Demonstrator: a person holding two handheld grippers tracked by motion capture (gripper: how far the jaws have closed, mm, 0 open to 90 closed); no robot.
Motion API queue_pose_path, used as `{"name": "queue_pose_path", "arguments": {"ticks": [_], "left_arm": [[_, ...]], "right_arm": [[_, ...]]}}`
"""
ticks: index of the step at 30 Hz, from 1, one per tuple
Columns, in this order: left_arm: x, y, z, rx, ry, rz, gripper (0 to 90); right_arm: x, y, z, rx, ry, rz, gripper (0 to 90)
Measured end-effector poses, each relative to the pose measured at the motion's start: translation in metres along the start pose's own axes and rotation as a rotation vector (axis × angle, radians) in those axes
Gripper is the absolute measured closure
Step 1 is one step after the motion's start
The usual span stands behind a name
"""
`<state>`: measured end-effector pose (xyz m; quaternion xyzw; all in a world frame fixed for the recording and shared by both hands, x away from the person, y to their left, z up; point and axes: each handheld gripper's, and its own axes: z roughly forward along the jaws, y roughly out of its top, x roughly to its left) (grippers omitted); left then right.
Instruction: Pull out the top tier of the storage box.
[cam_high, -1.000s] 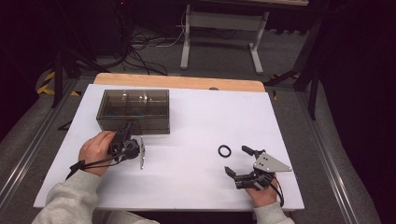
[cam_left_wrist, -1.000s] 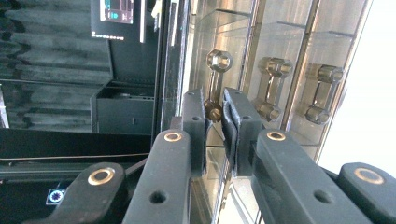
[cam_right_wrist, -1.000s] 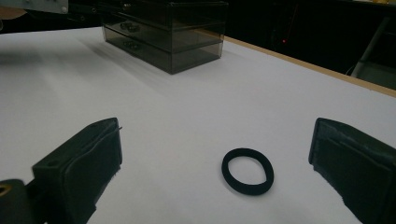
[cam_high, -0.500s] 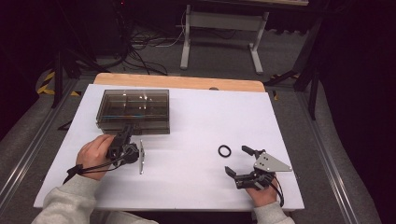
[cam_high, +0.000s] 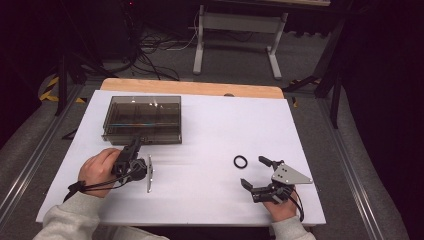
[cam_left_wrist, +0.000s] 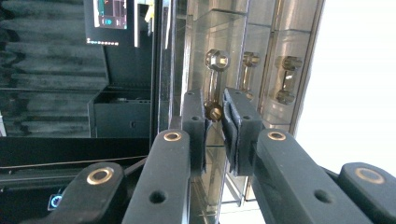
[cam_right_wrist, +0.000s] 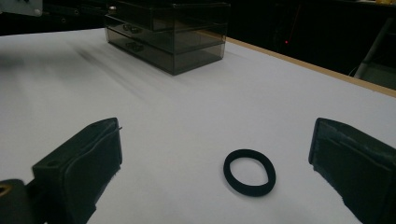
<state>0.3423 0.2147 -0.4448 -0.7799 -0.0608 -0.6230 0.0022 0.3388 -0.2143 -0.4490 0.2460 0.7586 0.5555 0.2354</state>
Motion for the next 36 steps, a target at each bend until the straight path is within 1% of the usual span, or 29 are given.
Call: {"name": "queue_pose_path", "arguments": {"ticks": [3, 5, 6, 7, 9, 10, 12, 14, 15, 16, 18, 19, 21, 23, 24, 25, 26, 27, 28, 29, 30, 31, 33, 34, 35, 36], "left_arm": [[-0.001, 0.0, 0.0, -0.003, -0.005, -0.004, 79.0], [0.001, -0.002, -0.001, -0.019, -0.02, -0.027, 78.0], [0.001, -0.002, -0.001, -0.019, -0.02, -0.027, 75.0], [0.002, -0.002, -0.002, -0.024, -0.025, -0.03, 75.0], [0.002, -0.002, -0.002, -0.034, -0.027, -0.033, 67.3], [0.003, -0.002, -0.003, -0.044, -0.031, -0.037, 67.3], [0.003, -0.002, -0.004, -0.053, -0.035, -0.047, 64.0], [0.005, -0.003, -0.006, -0.071, -0.055, -0.07, 61.3], [0.006, -0.003, -0.008, -0.092, -0.072, -0.093, 60.1], [0.006, -0.003, -0.008, -0.092, -0.072, -0.093, 59.8], [0.009, -0.004, -0.01, -0.108, -0.091, -0.102, 58.7], [0.009, -0.005, -0.011, -0.118, -0.104, -0.126, 58.1], [0.012, -0.007, -0.012, -0.124, -0.136, -0.156, 56.1], [0.015, -0.009, -0.013, -0.141, -0.16, -0.205, 53.1], [0.016, -0.01, -0.014, -0.149, -0.171, -0.225, 53.1], [0.018, -0.012, -0.014, -0.163, -0.195, -0.26, 51.9], [0.02, -0.014, -0.014, -0.178, -0.223, -0.298, 48.8], [0.024, -0.017, -0.015, -0.192, -0.252, -0.34, 48.1], [0.024, -0.017, -0.015, -0.192, -0.252, -0.34, 47.0], [0.028, -0.02, -0.015, -0.213, -0.278, -0.369, 45.6], [0.028, -0.02, -0.015, -0.213, -0.278, -0.369, 44.9], [0.031, -0.022, -0.016, -0.234, -0.308, -0.428, 43.5], [0.033, -0.024, -0.017, -0.249, -0.325, -0.441, 43.5], [0.033, -0.025, -0.017, -0.257, -0.333, -0.447, 45.5], [0.033, -0.026, -0.017, -0.256, -0.343, -0.459, 45.4], [0.034, -0.027, -0.017, -0.266, -0.347, -0.469, 44.1]], "right_arm": [[0.0, 0.0, 0.0, 0.0, 0.001, -0.001, 2.9], [0.0, 0.0, 0.0, 0.0, 0.001, -0.001, 2.9], [0.0, 0.0, 0.0, 0.0, 0.001, -0.001, 2.9], [0.0, 0.0, 0.0, 0.001, 0.001, -0.001, 2.9], [0.0, 0.0, 0.0, 0.001, 0.001, -0.001, 2.9], [0.0, 0.0, 0.0, 0.001, 0.001, -0.001, 2.9], [0.0, 0.0, 0.0, 0.001, 0.002, -0.002, 2.9], [0.0, 0.0, 0.0, 0.0, 0.003, -0.003, 2.9], [0.0, 0.0, 0.0, 0.001, 0.003, -0.002, 2.9], [0.0, 0.0, 0.0, 0.001, 0.003, -0.002, 2.9], [0.0, 0.0, 0.0, -0.001, 0.006, 0.001, 2.9], [0.0, 0.0, 0.0, -0.002, 0.006, -0.001, 2.9], [0.0, 0.0, 0.0, 0.0, 0.006, -0.005, 2.9], [0.001, 0.0, 0.0, 0.0, 0.007, -0.007, 2.9], [0.001, 0.0, 0.0, 0.0, 0.007, -0.007, 2.9], [0.001, 0.0, 0.0, 0.0, 0.007, -0.007, 2.9], [0.001, 0.0, 0.0, -0.001, 0.009, -0.006, 2.9], [0.001, 0.0, 0.0, -0.001, 0.009, -0.006, 2.9], [0.001, 0.0, 0.0, -0.001, 0.009, -0.006, 2.9], [0.001, 0.0, 0.0, -0.001, 0.009, -0.007, 2.9], [0.001, 0.0, 0.0, -0.001, 0.009, -0.007, 2.9], [0.001, 0.0, 0.0, -0.001, 0.008, -0.008, 2.9], [0.001, 0.0, 0.0, -0.001, 0.008, -0.008, 2.9], [0.001, 0.0, 0.0, 0.0, 0.008, -0.008, 2.9], [0.001, 0.0, 0.0, 0.0, 0.009, -0.007, 2.9], [0.001, 0.0, 0.0, -0.001, 0.009, -0.007, 2.9]]}}
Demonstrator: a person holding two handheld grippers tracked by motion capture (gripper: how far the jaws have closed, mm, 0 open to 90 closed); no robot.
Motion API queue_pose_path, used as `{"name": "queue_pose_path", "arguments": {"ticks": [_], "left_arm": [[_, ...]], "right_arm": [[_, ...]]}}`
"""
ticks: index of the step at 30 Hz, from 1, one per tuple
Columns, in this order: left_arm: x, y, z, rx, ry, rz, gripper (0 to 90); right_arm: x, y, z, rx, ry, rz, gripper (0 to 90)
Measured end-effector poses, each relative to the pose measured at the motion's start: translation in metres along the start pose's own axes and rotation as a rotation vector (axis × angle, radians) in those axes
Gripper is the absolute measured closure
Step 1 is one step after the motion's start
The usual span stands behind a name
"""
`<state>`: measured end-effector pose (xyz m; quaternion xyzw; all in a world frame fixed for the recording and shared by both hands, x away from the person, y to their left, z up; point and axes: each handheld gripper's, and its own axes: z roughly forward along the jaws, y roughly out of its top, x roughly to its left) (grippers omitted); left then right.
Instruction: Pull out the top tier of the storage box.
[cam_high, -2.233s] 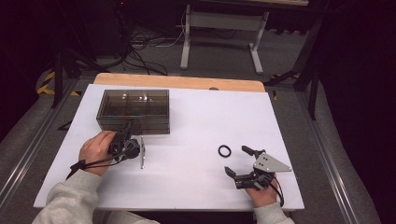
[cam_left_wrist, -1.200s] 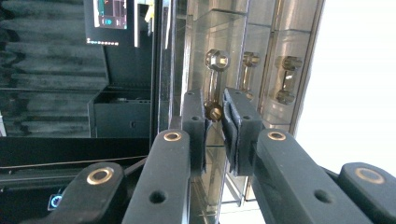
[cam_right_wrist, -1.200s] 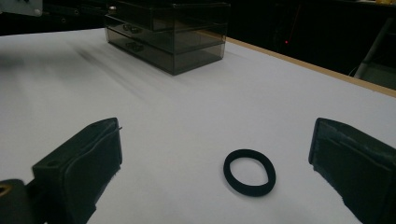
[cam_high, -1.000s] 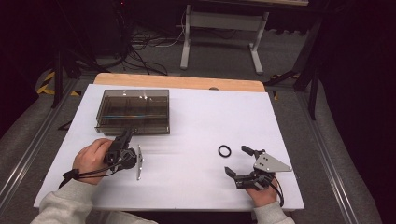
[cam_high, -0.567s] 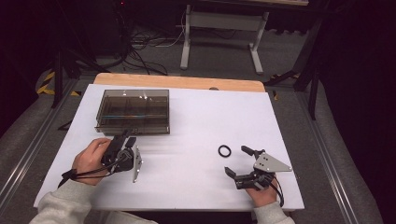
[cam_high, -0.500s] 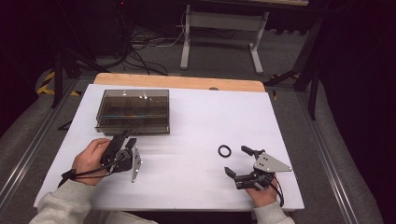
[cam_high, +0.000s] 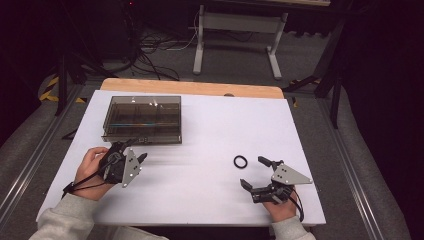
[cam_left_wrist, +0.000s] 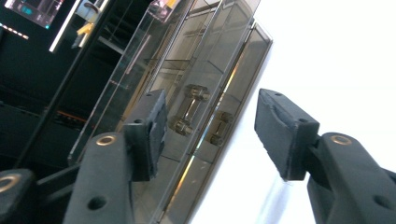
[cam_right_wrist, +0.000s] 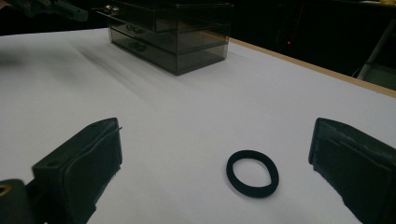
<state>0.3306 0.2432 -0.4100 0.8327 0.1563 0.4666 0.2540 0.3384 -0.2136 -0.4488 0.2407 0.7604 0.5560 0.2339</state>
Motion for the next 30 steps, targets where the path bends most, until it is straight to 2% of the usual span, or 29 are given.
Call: {"name": "queue_pose_path", "arguments": {"ticks": [3, 4, 5, 8, 11, 12, 13, 14, 15, 20, 24, 25, 27, 28, 29, 30], "left_arm": [[0.004, -0.001, -0.001, -0.018, -0.037, -0.06, 39.7], [0.004, -0.001, -0.001, -0.018, -0.037, -0.06, 38.7], [0.007, -0.002, -0.003, -0.04, -0.055, -0.104, 38.5], [0.01, -0.002, -0.004, -0.061, -0.065, -0.118, 38.6], [0.014, -0.003, -0.006, -0.088, -0.097, -0.172, 37.2], [0.014, -0.003, -0.006, -0.088, -0.097, -0.172, 36.5], [0.017, -0.004, -0.006, -0.111, -0.115, -0.214, 35.5], [0.017, -0.004, -0.006, -0.111, -0.115, -0.214, 34.9], [0.018, -0.005, -0.006, -0.121, -0.123, -0.234, 34.9], [0.024, -0.009, -0.006, -0.16, -0.169, -0.362, 31.1], [0.029, -0.012, -0.006, -0.18, -0.216, -0.427, 25.6], [0.031, -0.013, -0.005, -0.195, -0.238, -0.465, 24.6], [0.034, -0.015, -0.005, -0.209, -0.263, -0.504, 21.9], [0.034, -0.015, -0.005, -0.209, -0.263, -0.504, 20.6], [0.037, -0.017, -0.004, -0.226, -0.28, -0.545, 19.2], [0.037, -0.017, -0.004, -0.226, -0.28, -0.545, 17.9]], "right_arm": [[0.0, 0.0, 0.0, 0.0, 0.001, 0.002, 2.9], [0.0, 0.0, 0.0, 0.0, 0.001, 0.002, 2.9], [0.0, 0.0, 0.0, 0.0, 0.001, 0.002, 2.9], [0.0, 0.0, 0.0, 0.0, 0.001, 0.002, 2.9], [0.0, 0.0, 0.0, 0.001, -0.001, 0.001, 2.9], [0.0, 0.0, 0.0, 0.001, -0.001, 0.001, 2.9], [0.0, 0.0, 0.0, 0.001, 0.0, 0.002, 2.9], [0.0, 0.0, 0.0, 0.001, 0.0, 0.002, 2.9], [0.0, 0.0, 0.0, 0.0, 0.0, 0.003, 2.9], [0.0, 0.0, 0.0, 0.001, -0.002, 0.004, 2.9], [0.0, 0.0, 0.0, -0.002, 0.0, 0.006, 2.9], [0.0, 0.0, 0.0, -0.001, 0.0, 0.006, 2.9], [0.0, 0.0, 0.0, -0.001, 0.0, 0.004, 2.9], [0.0, 0.0, 0.0, 0.001, -0.001, 0.004, 2.9], [0.0, 0.0, 0.0, 0.001, -0.001, 0.004, 2.9], [0.0, 0.0, 0.0, 0.001, -0.001, 0.004, 2.9]]}}
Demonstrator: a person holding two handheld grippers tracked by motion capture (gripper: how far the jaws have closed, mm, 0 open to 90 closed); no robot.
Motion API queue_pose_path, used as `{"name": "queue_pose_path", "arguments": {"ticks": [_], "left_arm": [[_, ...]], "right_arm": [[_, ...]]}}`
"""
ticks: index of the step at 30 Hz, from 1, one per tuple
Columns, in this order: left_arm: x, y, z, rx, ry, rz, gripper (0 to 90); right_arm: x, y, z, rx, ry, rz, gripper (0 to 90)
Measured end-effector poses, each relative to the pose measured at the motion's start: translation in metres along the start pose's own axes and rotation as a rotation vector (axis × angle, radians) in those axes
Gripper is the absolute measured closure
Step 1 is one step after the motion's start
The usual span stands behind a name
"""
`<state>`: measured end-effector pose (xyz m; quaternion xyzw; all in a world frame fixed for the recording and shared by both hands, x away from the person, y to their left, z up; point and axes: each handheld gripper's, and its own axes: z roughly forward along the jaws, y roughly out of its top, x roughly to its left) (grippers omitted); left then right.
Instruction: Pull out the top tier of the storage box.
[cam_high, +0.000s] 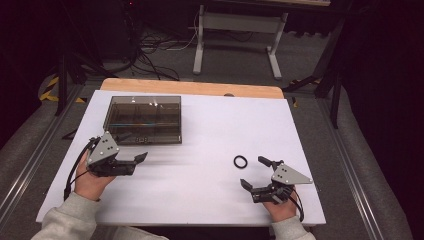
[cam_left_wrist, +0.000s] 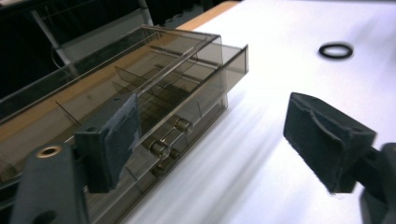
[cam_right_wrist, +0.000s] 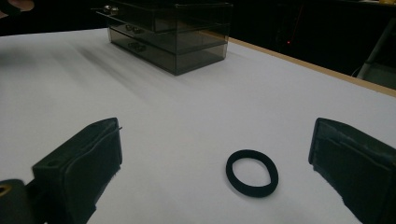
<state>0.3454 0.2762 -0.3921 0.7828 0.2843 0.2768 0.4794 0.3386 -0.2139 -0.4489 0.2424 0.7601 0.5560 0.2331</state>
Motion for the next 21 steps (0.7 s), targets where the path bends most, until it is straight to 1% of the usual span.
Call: {"name": "queue_pose_path", "arguments": {"ticks": [1, 2, 4, 5, 6, 7, 8, 9, 11, 12, 13, 16, 17, 18, 21], "left_arm": [[0.004, 0.0, 0.0, -0.009, -0.029, -0.039, 16.4], [0.004, 0.0, 0.0, -0.009, -0.029, -0.039, 15.2], [0.008, 0.001, -0.001, -0.027, -0.074, -0.095, 12.8], [0.008, 0.001, -0.001, -0.027, -0.074, -0.095, 12.5], [0.009, 0.002, -0.001, -0.032, -0.085, -0.109, 12.5], [0.01, 0.002, -0.002, -0.044, -0.1, -0.136, 11.1], [0.01, 0.002, -0.002, -0.044, -0.1, -0.136, 10.3], [0.013, 0.003, -0.003, -0.055, -0.118, -0.169, 9.1], [0.016, 0.004, -0.003, -0.056, -0.13, -0.219, 7.7], [0.016, 0.004, -0.003, -0.056, -0.13, -0.219, 7.2], [0.018, 0.005, -0.003, -0.056, -0.13, -0.241, 7.0], [0.019, 0.006, -0.003, -0.052, -0.12, -0.237, 6.6], [0.019, 0.008, -0.003, -0.06, -0.141, -0.25, 6.4], [0.019, 0.008, -0.003, -0.06, -0.141, -0.25, 6.0], [0.02, 0.011, -0.002, -0.087, -0.169, -0.261, 4.0]], "right_arm": [[0.0, 0.0, 0.0, -0.002, 0.001, 0.0, 2.9], [0.0, 0.0, 0.0, -0.002, 0.001, 0.0, 2.9], [0.0, 0.0, 0.0, -0.001, 0.0, -0.001, 2.9], [0.0, 0.0, 0.0, -0.001, 0.0, -0.001, 2.9], [0.0, 0.0, 0.0, -0.002, 0.002, -0.001, 2.9], [0.0, 0.0, 0.0, -0.001, 0.001, -0.001, 2.9], [0.0, 0.0, 0.0, -0.001, 0.001, -0.002, 2.9], [0.0, 0.0, 0.0, -0.001, 0.001, -0.003, 3.0], [0.0, 0.0, 0.0, 0.0, 0.001, -0.002, 2.9], [0.0, 0.0, 0.0, 0.0, 0.001, -0.002, 2.9], [0.0, 0.0, 0.0, 0.0, 0.001, -0.002, 2.9], [0.0, 0.0, 0.0, 0.0, -0.001, -0.003, 2.9], [0.0, 0.0, 0.0, 0.0, -0.001, -0.003, 2.9], [0.0, 0.0, 0.0, 0.0, -0.001, -0.003, 2.9], [0.0, 0.0, 0.0, 0.0, -0.002, -0.002, 2.9]]}}
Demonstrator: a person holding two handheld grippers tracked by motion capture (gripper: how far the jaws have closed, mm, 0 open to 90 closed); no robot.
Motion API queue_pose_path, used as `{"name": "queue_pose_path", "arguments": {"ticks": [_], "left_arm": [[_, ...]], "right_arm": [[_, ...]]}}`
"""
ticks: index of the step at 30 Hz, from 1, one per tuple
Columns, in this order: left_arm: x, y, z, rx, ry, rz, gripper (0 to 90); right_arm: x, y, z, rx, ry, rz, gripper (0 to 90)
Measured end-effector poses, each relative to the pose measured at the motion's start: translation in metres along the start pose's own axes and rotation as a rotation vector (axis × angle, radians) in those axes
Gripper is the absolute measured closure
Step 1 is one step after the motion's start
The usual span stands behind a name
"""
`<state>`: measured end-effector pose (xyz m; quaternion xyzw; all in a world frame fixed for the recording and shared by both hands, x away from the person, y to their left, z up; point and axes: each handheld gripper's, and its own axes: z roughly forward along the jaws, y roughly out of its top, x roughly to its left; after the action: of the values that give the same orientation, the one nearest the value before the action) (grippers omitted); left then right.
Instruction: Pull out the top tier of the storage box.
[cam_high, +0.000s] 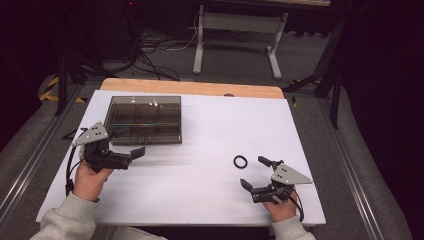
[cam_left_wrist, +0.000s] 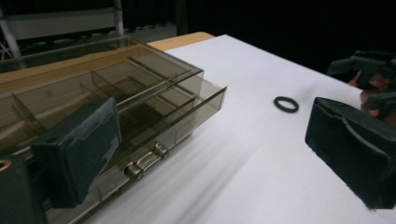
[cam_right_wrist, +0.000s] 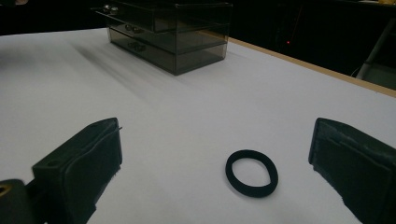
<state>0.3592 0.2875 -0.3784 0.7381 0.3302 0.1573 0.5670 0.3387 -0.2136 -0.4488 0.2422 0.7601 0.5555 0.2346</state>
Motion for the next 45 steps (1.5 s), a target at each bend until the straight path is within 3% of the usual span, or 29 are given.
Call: {"name": "queue_pose_path", "arguments": {"ticks": [2, 5, 7, 10, 12, 13, 14, 17, 25, 28, 34, 36, 45], "left_arm": [[0.0, 0.001, 0.0, -0.009, -0.015, -0.003, 3.2], [0.0, 0.004, 0.0, 0.006, -0.012, 0.025, 4.3], [0.003, 0.009, -0.002, 0.061, -0.051, 0.055, 5.0], [0.006, 0.013, -0.005, 0.054, -0.099, 0.074, 4.7], [0.007, 0.019, -0.006, 0.092, -0.09, 0.123, 5.5], [0.007, 0.019, -0.006, 0.092, -0.09, 0.123, 5.7], [0.007, 0.024, -0.005, 0.121, -0.086, 0.163, 6.6], [0.008, 0.03, -0.003, 0.157, -0.12, 0.199, 12.2], [0.007, 0.038, 0.003, 0.216, -0.106, 0.27, 23.7], [0.008, 0.041, 0.007, 0.264, -0.116, 0.298, 27.5], [0.012, 0.045, 0.014, 0.312, -0.118, 0.337, 29.5], [0.013, 0.049, 0.017, 0.351, -0.118, 0.377, 29.5], [0.017, 0.056, 0.025, 0.403, -0.112, 0.402, 31.0]], "right_arm": [[0.0, 0.0, 0.0, 0.002, -0.001, 0.002, 2.9], [0.0, 0.0, 0.0, 0.003, -0.004, 0.0, 2.9], [0.0, 0.0, 0.0, 0.001, -0.004, 0.001, 2.9], [0.0, 0.0, 0.0, 0.003, -0.007, 0.003, 2.9], [0.0, 0.0, 0.0, 0.004, -0.009, 0.003, 2.9], [0.0, 0.0, 0.0, 0.005, -0.01, 0.003, 2.9], [0.001, -0.001, 0.0, 0.006, -0.012, 0.004, 2.9], [0.001, -0.001, -0.001, 0.011, -0.015, 0.004, 2.9], [0.001, -0.001, -0.001, 0.011, -0.013, 0.004, 2.9], [0.001, -0.001, 0.0, 0.011, -0.012, 0.005, 2.9], [0.001, -0.001, 0.0, 0.011, -0.012, 0.007, 2.9], [0.0, -0.001, 0.0, 0.009, -0.011, 0.009, 2.9], [0.0, -0.001, -0.001, 0.013, -0.016, 0.014, 2.9]]}}
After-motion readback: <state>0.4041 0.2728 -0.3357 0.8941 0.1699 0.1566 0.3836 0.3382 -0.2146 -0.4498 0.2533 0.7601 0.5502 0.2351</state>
